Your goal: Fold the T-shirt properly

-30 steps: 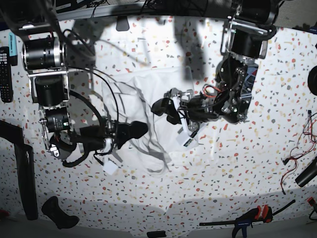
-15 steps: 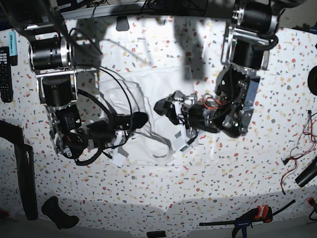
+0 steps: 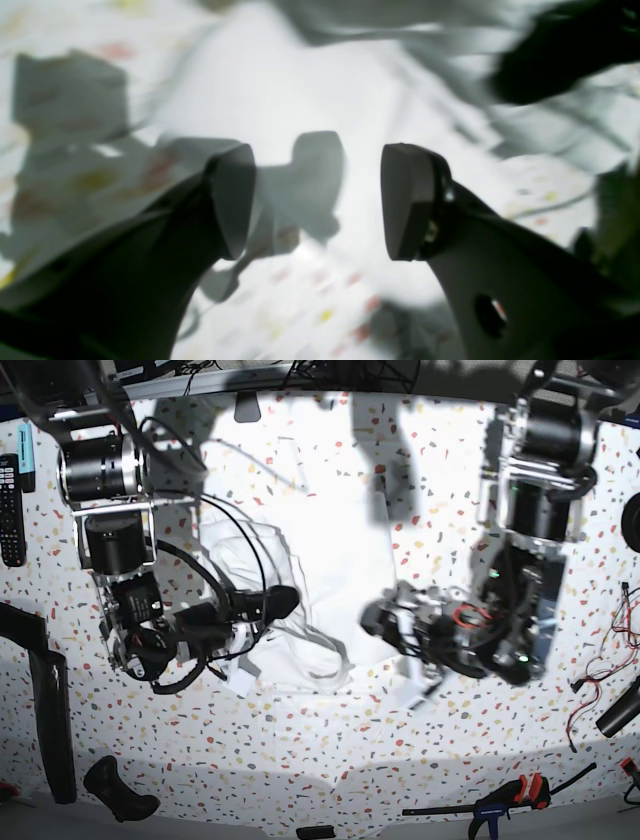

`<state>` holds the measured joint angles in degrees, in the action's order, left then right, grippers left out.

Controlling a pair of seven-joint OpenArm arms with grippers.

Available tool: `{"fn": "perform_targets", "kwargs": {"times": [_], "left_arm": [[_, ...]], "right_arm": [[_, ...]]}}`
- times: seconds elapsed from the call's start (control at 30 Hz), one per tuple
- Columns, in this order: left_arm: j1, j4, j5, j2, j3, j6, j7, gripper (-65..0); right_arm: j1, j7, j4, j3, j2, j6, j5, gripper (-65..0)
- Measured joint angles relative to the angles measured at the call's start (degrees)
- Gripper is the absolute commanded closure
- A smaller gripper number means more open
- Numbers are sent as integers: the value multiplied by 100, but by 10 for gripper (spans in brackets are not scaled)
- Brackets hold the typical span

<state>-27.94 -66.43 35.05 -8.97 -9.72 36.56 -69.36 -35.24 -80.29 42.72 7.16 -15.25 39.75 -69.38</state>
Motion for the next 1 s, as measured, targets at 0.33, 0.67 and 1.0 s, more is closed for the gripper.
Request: {"fn": "perform_targets", "kwargs": {"times": [0.33, 0.67, 1.0], "left_arm": [[63, 4, 1353, -1134, -2, -256, -11, -383], [120, 4, 1346, -1178, -4, -254, -24, -383], [122, 4, 1346, -1180, -4, -254, -13, -382]], "right_arm": [[-269, -15, 2, -2, 131, 0, -1360, -226], [-254, -28, 2, 240, 977, 0, -1123, -226], [-254, -15, 2, 260, 1158, 0, -118, -226]]}}
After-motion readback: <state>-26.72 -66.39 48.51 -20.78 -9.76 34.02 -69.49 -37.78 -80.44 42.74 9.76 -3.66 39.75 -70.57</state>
